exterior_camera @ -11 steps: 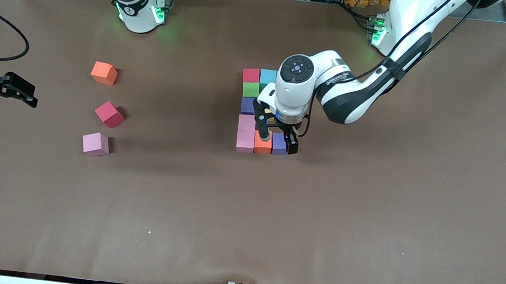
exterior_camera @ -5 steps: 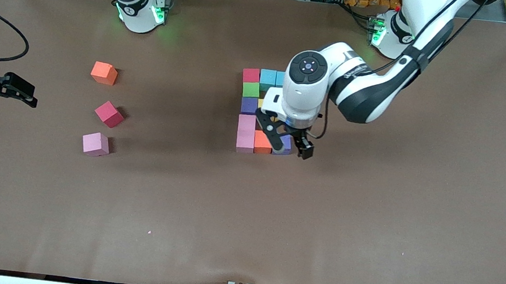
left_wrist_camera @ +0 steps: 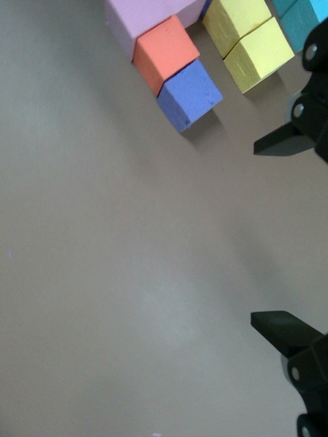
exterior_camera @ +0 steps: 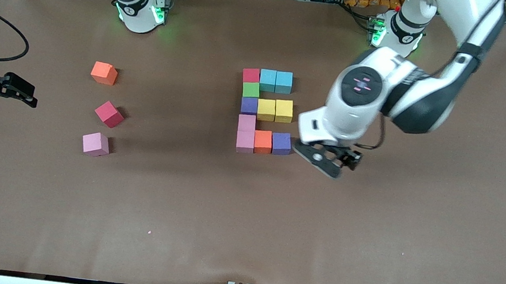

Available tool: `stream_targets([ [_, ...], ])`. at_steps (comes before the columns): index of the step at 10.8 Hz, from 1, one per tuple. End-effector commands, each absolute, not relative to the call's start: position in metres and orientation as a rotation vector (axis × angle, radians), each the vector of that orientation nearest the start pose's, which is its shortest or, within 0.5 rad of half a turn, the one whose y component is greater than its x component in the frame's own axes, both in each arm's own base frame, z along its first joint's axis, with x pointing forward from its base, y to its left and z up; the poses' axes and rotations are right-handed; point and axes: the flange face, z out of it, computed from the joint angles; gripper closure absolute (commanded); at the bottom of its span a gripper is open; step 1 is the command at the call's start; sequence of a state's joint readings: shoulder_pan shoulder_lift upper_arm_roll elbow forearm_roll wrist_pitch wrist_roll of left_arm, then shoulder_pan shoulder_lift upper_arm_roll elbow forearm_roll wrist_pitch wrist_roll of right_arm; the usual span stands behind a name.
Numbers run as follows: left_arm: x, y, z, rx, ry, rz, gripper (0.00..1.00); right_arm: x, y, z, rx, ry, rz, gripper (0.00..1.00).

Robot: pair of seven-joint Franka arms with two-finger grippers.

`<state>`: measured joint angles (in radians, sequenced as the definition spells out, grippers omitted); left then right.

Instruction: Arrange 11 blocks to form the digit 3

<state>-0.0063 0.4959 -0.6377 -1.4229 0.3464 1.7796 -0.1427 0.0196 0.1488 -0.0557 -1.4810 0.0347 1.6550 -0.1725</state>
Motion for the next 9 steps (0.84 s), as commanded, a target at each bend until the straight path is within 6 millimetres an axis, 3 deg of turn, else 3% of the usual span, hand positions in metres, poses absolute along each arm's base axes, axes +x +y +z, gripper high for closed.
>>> stream_targets([
  [1, 0.603, -0.254, 0.499, -3.008, 0.566, 0.059, 0.0, 0.608, -0.015, 0.592, -3.092, -0.219, -0.053, 0.0],
  [2, 0.603, -0.228, 0.514, -2.999, 0.495, 0.076, 0.0, 0.608, -0.016, 0.591, -3.093, -0.217, -0.05, 0.0],
  [4, 0.611, -0.156, 0.543, -3.059, 0.272, 0.069, 0.0, 0.608, -0.018, 0.592, -3.092, -0.212, -0.053, 0.0],
  [5, 0.613, -0.134, 0.547, -3.059, 0.216, 0.081, 0.0, 0.608, -0.016, 0.592, -3.092, -0.217, -0.055, 0.0],
  [7, 0.607, -0.121, 0.569, -3.045, 0.159, 0.03, 0.0, 0.608, -0.017, 0.592, -3.092, -0.214, -0.055, 0.0],
  [8, 0.6, -0.124, 0.581, -3.03, 0.133, 0.001, 0.0, 0.608, -0.017, 0.591, -3.092, -0.214, -0.053, 0.0],
  [9, 0.598, -0.104, 0.594, -3.063, 0.047, -0.015, 0.0, 0.609, -0.017, 0.591, -3.092, -0.214, -0.051, 0.0],
])
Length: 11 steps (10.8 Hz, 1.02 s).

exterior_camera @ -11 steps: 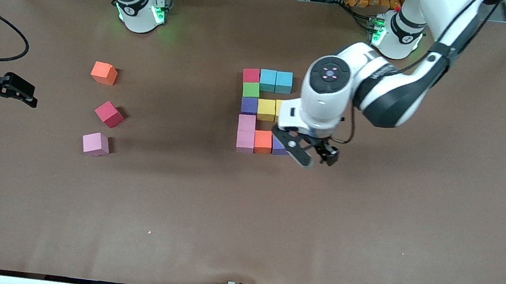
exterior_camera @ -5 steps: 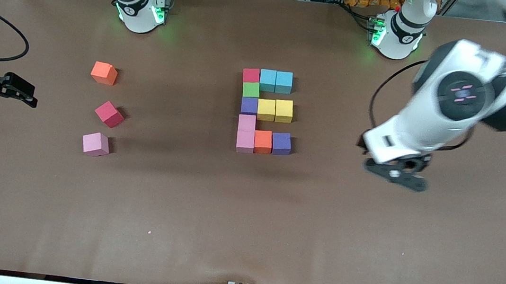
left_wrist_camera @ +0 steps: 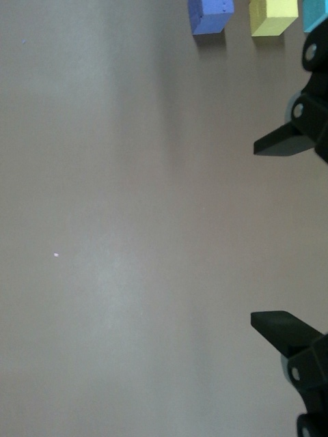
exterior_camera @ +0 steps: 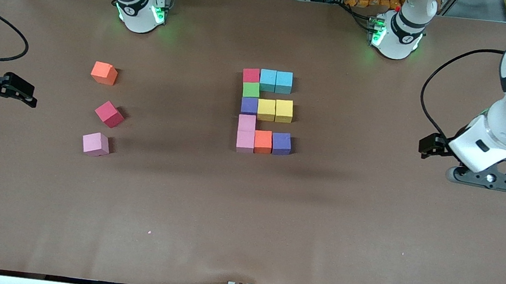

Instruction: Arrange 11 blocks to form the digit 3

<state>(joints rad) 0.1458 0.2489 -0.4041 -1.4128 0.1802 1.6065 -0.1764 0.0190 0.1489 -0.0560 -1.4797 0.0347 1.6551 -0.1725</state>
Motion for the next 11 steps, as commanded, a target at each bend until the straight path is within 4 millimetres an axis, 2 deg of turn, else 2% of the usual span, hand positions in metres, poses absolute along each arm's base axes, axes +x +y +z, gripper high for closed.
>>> stream_targets([
  [1, 0.595, -0.091, 0.598, -3.151, 0.01, 0.004, 0.0, 0.609, -0.016, 0.591, -3.092, -0.217, -0.053, 0.0],
  [2, 0.591, -0.069, 0.601, -3.165, -0.033, 0.002, 0.0, 0.609, -0.017, 0.591, -3.094, -0.214, -0.055, 0.0],
  [4, 0.572, -0.055, 0.614, -3.16, -0.078, -0.026, 0.0, 0.609, -0.017, 0.59, -3.092, -0.214, -0.053, 0.0],
  [7, 0.538, -0.055, 0.628, -3.147, -0.085, -0.073, 0.0, 0.61, -0.015, 0.589, -3.092, -0.219, -0.053, 0.0],
  [11, 0.539, -0.058, 0.632, -3.137, -0.072, -0.089, 0.0, 0.61, -0.016, 0.589, -3.094, -0.219, -0.053, 0.0],
])
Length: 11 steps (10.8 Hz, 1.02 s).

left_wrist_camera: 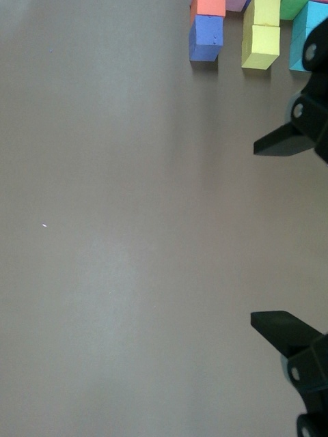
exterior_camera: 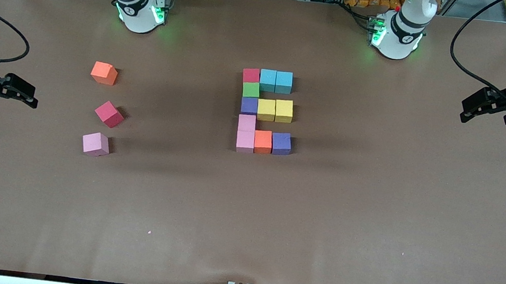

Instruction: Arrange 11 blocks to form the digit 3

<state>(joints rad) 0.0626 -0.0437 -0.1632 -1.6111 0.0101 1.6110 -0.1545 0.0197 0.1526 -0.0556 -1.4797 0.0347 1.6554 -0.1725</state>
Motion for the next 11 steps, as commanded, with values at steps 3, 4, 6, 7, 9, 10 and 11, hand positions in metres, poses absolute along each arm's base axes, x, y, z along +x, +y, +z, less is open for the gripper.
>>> stream_targets([
  [3, 0.539, -0.068, 0.644, -3.129, -0.036, -0.117, 0.0, 0.61, -0.016, 0.589, -3.094, -0.219, -0.053, 0.0],
  [4, 0.54, -0.068, 0.645, -3.114, -0.028, -0.12, 0.0, 0.61, -0.016, 0.589, -3.094, -0.217, -0.053, 0.0],
  [6, 0.545, -0.072, 0.634, -3.124, -0.016, -0.083, 0.0, 0.61, -0.015, 0.589, -3.093, -0.221, -0.053, 0.0],
  [7, 0.548, -0.073, 0.629, -3.118, -0.009, -0.07, 0.0, 0.61, -0.016, 0.589, -3.094, -0.219, -0.053, 0.0],
  [9, 0.549, -0.084, 0.618, -3.115, 0.025, -0.037, 0.0, 0.61, -0.016, 0.589, -3.094, -0.219, -0.053, 0.0],
  [10, 0.549, -0.086, 0.617, -3.125, 0.025, -0.033, 0.0, 0.61, -0.016, 0.589, -3.094, -0.219, -0.053, 0.0],
  [11, 0.55, -0.087, 0.615, -3.13, 0.025, -0.032, 0.0, 0.61, -0.015, 0.589, -3.093, -0.221, -0.053, 0.0],
])
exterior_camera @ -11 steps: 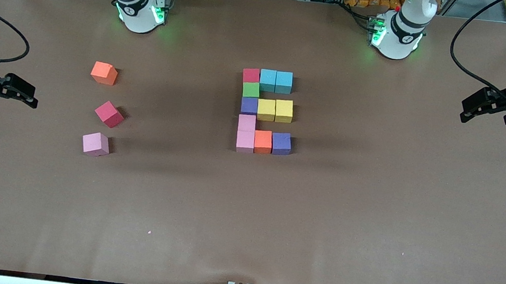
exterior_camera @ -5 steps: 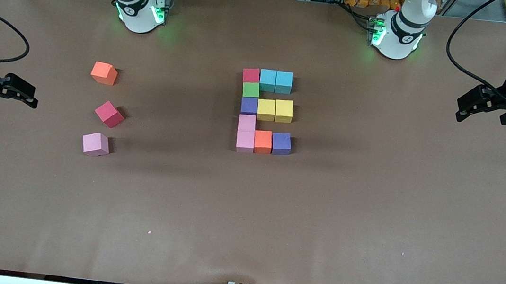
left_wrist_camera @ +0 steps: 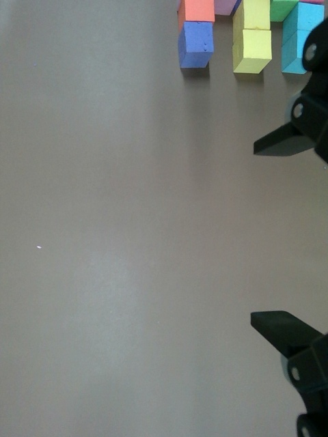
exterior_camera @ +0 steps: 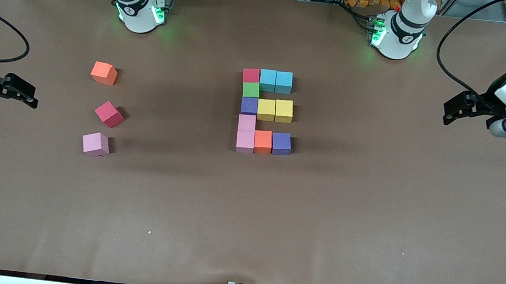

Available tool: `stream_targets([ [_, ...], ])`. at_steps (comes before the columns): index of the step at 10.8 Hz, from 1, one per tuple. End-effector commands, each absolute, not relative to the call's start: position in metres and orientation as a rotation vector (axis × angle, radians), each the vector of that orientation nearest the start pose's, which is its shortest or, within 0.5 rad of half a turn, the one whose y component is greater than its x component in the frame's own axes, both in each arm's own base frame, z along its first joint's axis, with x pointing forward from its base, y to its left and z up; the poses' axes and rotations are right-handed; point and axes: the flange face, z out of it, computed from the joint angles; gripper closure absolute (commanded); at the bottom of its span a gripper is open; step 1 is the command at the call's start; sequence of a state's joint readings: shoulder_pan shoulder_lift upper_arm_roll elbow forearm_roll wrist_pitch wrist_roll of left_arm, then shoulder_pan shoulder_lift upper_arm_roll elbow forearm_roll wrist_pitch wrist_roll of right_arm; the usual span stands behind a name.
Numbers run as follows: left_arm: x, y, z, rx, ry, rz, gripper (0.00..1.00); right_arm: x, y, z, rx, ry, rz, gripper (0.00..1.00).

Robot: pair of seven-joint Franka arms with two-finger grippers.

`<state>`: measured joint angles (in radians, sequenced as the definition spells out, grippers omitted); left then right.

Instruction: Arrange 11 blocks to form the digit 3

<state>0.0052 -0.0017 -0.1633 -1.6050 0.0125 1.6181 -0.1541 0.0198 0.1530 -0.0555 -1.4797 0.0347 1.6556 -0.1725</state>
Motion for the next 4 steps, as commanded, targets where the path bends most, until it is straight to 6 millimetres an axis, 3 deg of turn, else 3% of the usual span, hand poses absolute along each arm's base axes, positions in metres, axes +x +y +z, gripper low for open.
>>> stream_targets([
  [1, 0.5506, -0.0865, 0.616, -3.13, 0.022, -0.034, 0.0, 0.6101, -0.0146, 0.5891, -3.093, -0.221, -0.053, 0.0],
  [4, 0.551, -0.0783, 0.6192, -3.124, -0.025, -0.045, 0.0, 0.6114, -0.0156, 0.5864, -3.094, -0.219, -0.048, 0.0],
])
